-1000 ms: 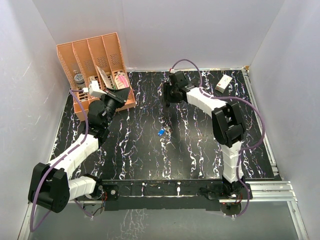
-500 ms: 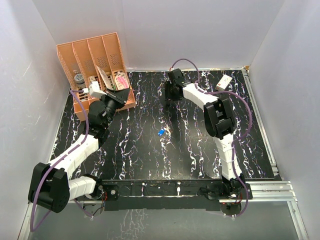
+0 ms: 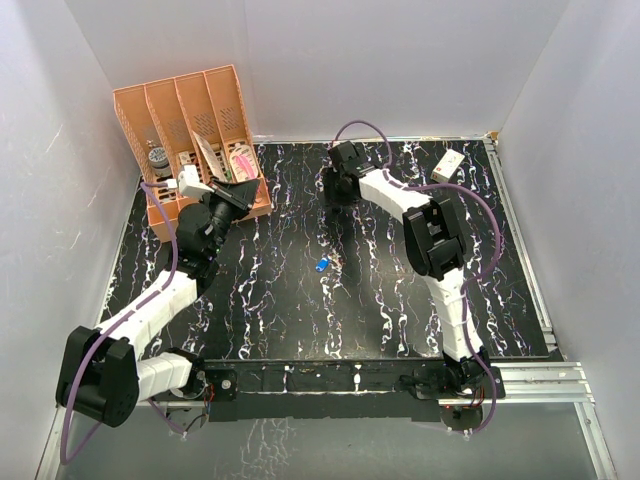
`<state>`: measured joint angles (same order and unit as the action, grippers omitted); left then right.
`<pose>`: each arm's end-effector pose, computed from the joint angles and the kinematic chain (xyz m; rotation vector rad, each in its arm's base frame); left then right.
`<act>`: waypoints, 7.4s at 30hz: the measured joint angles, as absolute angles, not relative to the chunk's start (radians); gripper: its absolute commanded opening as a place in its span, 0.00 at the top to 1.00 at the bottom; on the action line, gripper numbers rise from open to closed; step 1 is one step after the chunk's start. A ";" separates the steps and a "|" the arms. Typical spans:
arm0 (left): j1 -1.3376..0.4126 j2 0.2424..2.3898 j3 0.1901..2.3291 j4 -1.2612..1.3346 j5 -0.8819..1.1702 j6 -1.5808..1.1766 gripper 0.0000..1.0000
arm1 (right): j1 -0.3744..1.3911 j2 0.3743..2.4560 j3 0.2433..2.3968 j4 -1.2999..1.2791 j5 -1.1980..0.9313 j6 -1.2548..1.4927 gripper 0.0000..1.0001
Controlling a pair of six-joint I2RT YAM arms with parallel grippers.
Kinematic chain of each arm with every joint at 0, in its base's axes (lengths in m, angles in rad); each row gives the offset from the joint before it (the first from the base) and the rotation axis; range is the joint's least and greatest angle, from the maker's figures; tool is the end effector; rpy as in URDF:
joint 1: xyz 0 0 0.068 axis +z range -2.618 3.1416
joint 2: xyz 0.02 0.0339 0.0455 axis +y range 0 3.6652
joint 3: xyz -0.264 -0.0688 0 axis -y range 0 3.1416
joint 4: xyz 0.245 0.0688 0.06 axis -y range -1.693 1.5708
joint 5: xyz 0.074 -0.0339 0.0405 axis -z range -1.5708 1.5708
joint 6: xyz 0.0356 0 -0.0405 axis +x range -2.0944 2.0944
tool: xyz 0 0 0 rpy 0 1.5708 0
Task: Put the keys on the keyring
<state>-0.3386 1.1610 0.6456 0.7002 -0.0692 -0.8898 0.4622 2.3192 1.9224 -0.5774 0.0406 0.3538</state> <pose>0.2510 -0.0858 0.3072 -0.4545 1.3842 -0.9691 0.4575 0.2263 0.1770 -0.1230 2.5628 0.2652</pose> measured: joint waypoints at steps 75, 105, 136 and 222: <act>-0.339 1.096 0.624 0.670 -0.089 -0.855 1.00 | 0.525 1.595 1.305 -0.635 -0.131 0.332 0.77; -0.339 1.077 0.622 0.664 -0.089 -0.856 1.00 | 0.547 1.655 1.215 -0.600 -0.078 0.356 0.67; -0.339 1.047 0.620 0.641 -0.090 -0.837 1.00 | 0.653 1.943 1.531 -0.681 0.008 0.649 0.62; -0.339 1.005 0.619 0.611 -0.090 -0.796 1.00 | 0.593 2.033 1.464 -0.569 0.046 0.840 0.81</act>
